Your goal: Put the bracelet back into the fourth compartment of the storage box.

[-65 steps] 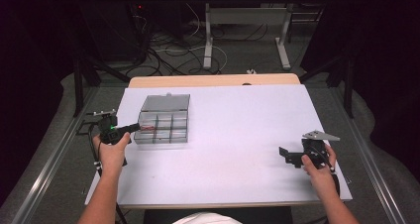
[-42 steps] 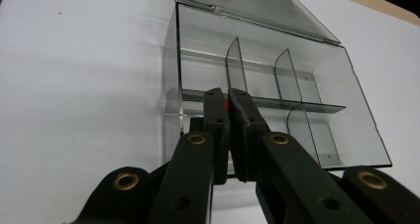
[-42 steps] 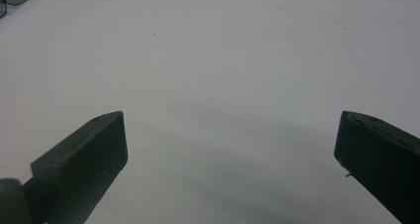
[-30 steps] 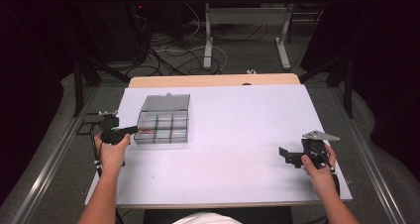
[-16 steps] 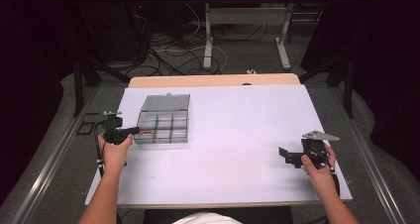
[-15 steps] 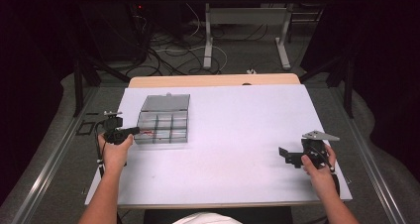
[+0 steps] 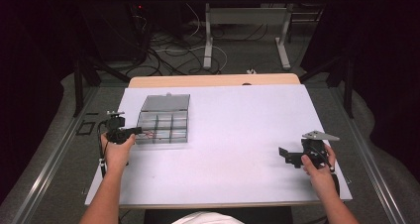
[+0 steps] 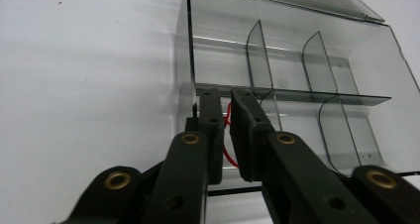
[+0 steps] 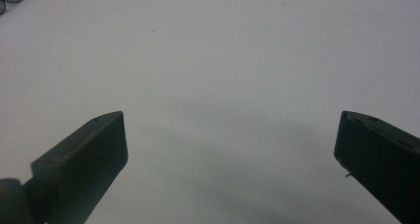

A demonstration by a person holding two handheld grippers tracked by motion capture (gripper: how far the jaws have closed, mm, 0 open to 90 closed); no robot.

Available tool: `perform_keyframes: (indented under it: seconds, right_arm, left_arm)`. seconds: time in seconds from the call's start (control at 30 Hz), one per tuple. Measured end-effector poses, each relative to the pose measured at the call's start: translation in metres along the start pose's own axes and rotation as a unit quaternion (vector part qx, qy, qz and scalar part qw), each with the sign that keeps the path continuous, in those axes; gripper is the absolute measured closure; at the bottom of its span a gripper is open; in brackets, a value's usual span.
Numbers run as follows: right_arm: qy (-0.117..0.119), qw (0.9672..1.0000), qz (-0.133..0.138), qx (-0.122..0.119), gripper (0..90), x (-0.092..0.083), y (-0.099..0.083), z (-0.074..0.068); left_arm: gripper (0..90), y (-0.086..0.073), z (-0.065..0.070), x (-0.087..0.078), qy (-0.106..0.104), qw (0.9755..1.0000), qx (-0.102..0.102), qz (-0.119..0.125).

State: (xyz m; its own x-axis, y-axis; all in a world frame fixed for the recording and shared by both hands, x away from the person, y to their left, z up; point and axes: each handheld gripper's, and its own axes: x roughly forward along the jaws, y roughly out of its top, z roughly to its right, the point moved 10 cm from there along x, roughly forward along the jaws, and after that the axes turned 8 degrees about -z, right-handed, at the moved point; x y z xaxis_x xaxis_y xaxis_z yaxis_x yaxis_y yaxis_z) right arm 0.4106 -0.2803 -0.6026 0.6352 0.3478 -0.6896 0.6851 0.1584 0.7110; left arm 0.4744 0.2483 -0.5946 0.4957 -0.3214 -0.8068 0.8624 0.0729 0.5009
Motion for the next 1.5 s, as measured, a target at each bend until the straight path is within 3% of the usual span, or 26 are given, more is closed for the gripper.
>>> perform_keyframes:
  seconds: [0.3,0.33,0.43,0.6,0.87,1.1,1.2,1.5]
  right_arm:
    - [0.0,1.0,-0.001,0.003,0.0,-0.001,-0.001,0.001]
    - [-0.001,1.0,-0.001,0.002,0.0,-0.001,-0.001,0.001]
    - [-0.002,1.0,0.0,0.001,0.0,-0.001,-0.001,0.002]
    - [0.0,1.0,-0.001,0.0,0.0,0.0,-0.001,0.0]
    - [-0.003,1.0,0.002,0.0,0.0,-0.002,-0.002,0.002]
    - [-0.002,1.0,0.001,0.0,0.0,-0.001,-0.001,0.001]
    - [-0.002,1.0,0.0,0.0,0.0,-0.001,-0.001,0.001]
    - [-0.002,1.0,0.001,-0.001,0.0,-0.001,-0.001,0.0]
  left_arm:
    - [71.7,0.004,0.004,-0.004,-0.013,0.9997,-0.004,0.021]
    - [70.7,0.002,0.004,-0.006,-0.015,0.9998,0.001,0.014]
    - [68.0,0.004,0.005,-0.006,-0.017,0.9995,-0.009,0.026]
    - [65.2,0.002,0.004,-0.011,-0.02,0.9995,-0.005,0.022]
    - [60.5,0.004,0.007,-0.014,-0.023,0.9989,-0.014,0.038]
    - [53.8,0.006,0.01,-0.021,-0.031,0.9982,-0.006,0.051]
    - [50.6,0.009,0.013,-0.023,-0.033,0.997,-0.008,0.069]
    - [41.6,0.01,0.024,-0.029,-0.042,0.996,0.013,0.078]
